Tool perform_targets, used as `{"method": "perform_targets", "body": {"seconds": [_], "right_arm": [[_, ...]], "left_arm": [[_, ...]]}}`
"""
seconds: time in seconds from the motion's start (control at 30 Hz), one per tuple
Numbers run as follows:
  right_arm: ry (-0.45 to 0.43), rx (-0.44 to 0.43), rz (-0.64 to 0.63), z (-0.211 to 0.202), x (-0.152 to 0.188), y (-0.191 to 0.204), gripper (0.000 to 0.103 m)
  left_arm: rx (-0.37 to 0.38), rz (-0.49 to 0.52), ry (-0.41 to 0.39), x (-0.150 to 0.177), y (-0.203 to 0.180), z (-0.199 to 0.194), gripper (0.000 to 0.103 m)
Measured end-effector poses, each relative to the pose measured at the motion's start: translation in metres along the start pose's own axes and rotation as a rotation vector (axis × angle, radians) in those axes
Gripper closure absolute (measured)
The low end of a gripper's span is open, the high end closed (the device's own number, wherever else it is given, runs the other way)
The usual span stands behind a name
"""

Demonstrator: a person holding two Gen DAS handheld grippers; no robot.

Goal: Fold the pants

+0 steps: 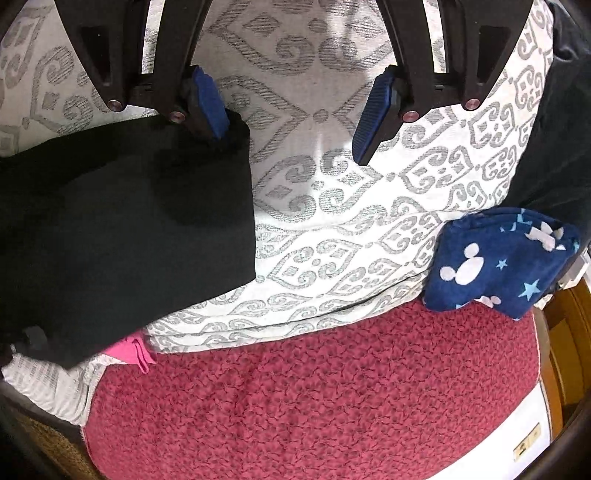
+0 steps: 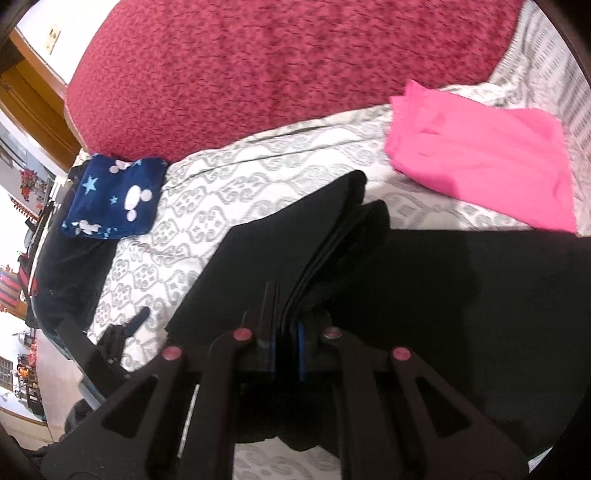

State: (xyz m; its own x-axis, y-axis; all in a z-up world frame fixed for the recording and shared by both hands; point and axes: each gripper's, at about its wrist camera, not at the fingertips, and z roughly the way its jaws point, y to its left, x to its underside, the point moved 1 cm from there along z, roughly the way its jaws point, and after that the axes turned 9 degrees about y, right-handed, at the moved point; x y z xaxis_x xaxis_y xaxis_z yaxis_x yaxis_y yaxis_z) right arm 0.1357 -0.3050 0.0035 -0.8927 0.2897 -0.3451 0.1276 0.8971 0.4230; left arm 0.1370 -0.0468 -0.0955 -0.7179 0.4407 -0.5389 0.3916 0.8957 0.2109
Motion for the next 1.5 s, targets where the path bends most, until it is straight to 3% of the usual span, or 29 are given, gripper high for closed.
{"method": "perform_targets", "body": {"seconds": [0.33,0.63,0.77,0.87,1.07,1.27,1.5], "right_arm": [[0.083,0.036,0.046,0.026,0.028,-0.045,0.093],[-0.033,0.059,-0.001,-0.007,0.026,-0.042,0.093],[0.070,0.090,0.049,0.018,0.034,-0.063,0.090],[0.119,0.053,0.138,0.037,0.043,-0.085,0.088],[0.086,0.062,0.150,0.030,0.049,-0.087,0.086],[-0.006,0.122,0.067,0.014,0.044,-0.066,0.093],[0.040,0.122,0.119,0.028,0.050,-0.085,0.090]], "left_arm": [[-0.022,0.066,-0.006,0.004,-0.013,-0.002,0.036],[0.004,0.088,0.005,0.004,-0.022,-0.001,0.036],[0.009,0.087,0.009,0.005,-0.024,0.000,0.036],[0.023,0.090,0.013,0.006,-0.021,-0.002,0.036],[0.030,0.105,0.012,0.009,-0.020,-0.007,0.036],[0.020,0.112,0.017,0.010,-0.024,-0.008,0.036],[0.088,0.090,0.022,0.010,-0.021,-0.022,0.036]]}}
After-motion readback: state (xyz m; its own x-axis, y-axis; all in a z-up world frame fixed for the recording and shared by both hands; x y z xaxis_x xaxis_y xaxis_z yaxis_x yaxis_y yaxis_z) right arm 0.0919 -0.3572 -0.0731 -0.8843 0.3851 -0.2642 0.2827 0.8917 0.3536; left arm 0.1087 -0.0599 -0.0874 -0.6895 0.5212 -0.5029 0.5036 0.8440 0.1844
